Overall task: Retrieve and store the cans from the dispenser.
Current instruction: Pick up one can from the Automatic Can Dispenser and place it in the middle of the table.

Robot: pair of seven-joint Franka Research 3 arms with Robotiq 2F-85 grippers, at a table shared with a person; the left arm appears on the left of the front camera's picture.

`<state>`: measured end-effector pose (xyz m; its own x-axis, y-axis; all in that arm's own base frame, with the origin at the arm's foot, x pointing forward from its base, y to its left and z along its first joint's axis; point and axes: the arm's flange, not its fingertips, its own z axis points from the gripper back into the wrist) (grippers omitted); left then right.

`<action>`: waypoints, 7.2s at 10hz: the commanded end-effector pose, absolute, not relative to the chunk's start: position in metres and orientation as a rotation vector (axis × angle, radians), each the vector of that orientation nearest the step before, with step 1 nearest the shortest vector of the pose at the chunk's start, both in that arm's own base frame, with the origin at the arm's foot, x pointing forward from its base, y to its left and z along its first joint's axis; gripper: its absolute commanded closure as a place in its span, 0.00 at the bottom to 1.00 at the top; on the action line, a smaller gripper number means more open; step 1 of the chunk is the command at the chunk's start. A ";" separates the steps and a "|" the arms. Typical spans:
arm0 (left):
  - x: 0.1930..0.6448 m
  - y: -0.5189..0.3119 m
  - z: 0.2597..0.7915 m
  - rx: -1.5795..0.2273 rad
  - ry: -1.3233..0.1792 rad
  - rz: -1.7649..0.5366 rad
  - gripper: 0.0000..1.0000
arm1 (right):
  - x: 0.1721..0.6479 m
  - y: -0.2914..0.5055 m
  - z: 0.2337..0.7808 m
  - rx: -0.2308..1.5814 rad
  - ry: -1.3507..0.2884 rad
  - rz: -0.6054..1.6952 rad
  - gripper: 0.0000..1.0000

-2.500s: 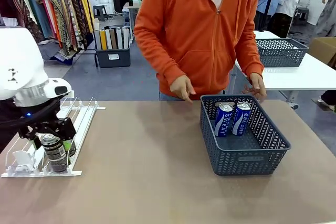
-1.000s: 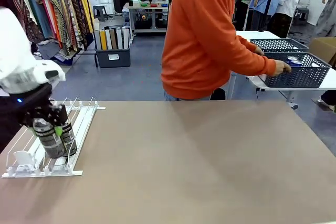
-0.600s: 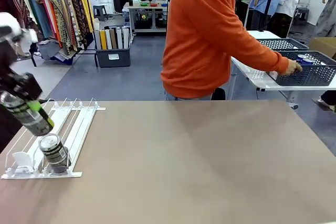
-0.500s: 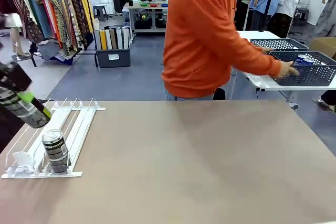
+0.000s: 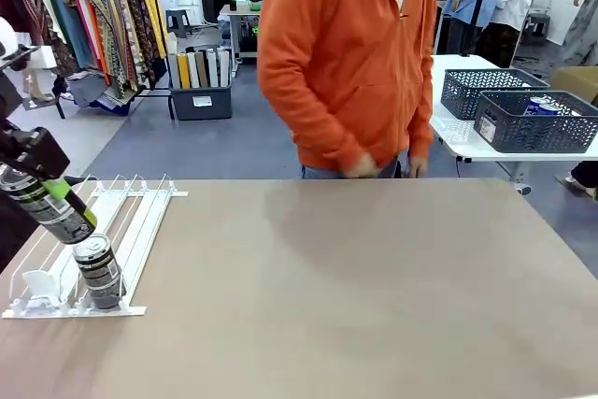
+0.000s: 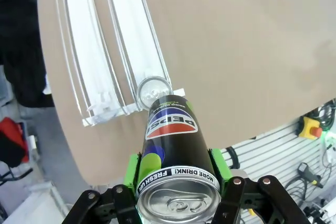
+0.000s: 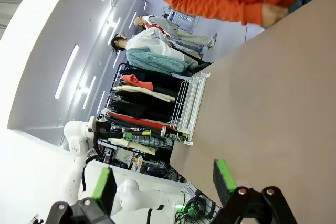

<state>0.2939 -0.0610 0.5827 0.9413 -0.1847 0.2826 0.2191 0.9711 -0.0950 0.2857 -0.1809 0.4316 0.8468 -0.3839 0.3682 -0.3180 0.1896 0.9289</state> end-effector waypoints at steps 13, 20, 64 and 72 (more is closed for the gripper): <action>0.447 -0.461 0.443 0.040 -0.030 -0.819 1.00 | 0.287 -0.181 0.435 1.408 -0.622 -0.040 0.00; 0.460 -0.439 0.406 -0.071 0.028 -0.775 0.54 | 0.287 -0.181 0.435 1.408 -0.622 -0.040 0.00; 0.371 -0.082 0.460 -0.065 -0.163 -0.063 0.00 | 0.287 -0.181 0.435 1.408 -0.622 -0.040 0.00; 0.392 -0.082 0.405 -0.025 -0.042 -0.016 0.00 | 0.287 -0.181 0.435 1.408 -0.622 -0.040 0.00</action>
<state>0.3892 -0.0798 0.4009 0.9985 -0.0308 0.0449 0.0333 0.9979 -0.0555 0.2857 -0.1810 0.4317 0.8469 -0.3837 0.3681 -0.3175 0.1903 0.9290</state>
